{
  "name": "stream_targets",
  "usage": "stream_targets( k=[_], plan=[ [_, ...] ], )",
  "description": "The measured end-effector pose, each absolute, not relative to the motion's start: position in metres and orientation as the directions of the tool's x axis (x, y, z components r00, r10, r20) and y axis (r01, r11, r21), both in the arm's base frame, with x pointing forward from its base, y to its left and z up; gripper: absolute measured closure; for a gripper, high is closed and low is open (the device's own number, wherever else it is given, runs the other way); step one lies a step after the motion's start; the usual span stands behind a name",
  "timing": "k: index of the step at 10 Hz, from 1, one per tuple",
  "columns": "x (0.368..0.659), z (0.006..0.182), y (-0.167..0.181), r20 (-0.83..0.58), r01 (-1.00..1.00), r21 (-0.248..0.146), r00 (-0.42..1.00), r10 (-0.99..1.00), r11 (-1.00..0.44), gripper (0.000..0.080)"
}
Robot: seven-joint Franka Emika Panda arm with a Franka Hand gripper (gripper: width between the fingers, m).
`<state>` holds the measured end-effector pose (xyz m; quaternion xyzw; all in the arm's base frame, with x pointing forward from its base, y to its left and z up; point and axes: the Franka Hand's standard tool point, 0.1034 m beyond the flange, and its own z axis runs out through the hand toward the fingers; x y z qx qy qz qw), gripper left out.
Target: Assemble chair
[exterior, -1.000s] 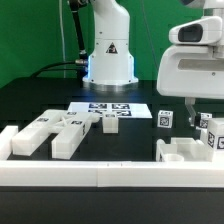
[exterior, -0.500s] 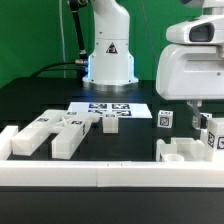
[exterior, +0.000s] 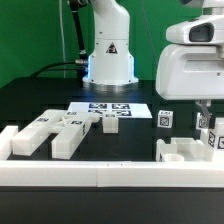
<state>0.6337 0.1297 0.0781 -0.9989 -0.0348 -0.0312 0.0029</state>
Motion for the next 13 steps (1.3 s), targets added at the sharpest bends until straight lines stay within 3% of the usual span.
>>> stream_targets(
  k=[5,7,13],
  plan=[
    [0.6315,0.0777,0.1271,0.062,-0.377,-0.05,0.923,-0.38,-0.925,0.0511],
    [0.6329,0.078,0.1289,0.054,-0.544,-0.081,0.834,-0.549,-0.835,0.051],
    [0.6329,0.0781,0.1304,0.003,-0.851,-0.102,0.517,-0.856,-0.515,0.0509]
  ],
)
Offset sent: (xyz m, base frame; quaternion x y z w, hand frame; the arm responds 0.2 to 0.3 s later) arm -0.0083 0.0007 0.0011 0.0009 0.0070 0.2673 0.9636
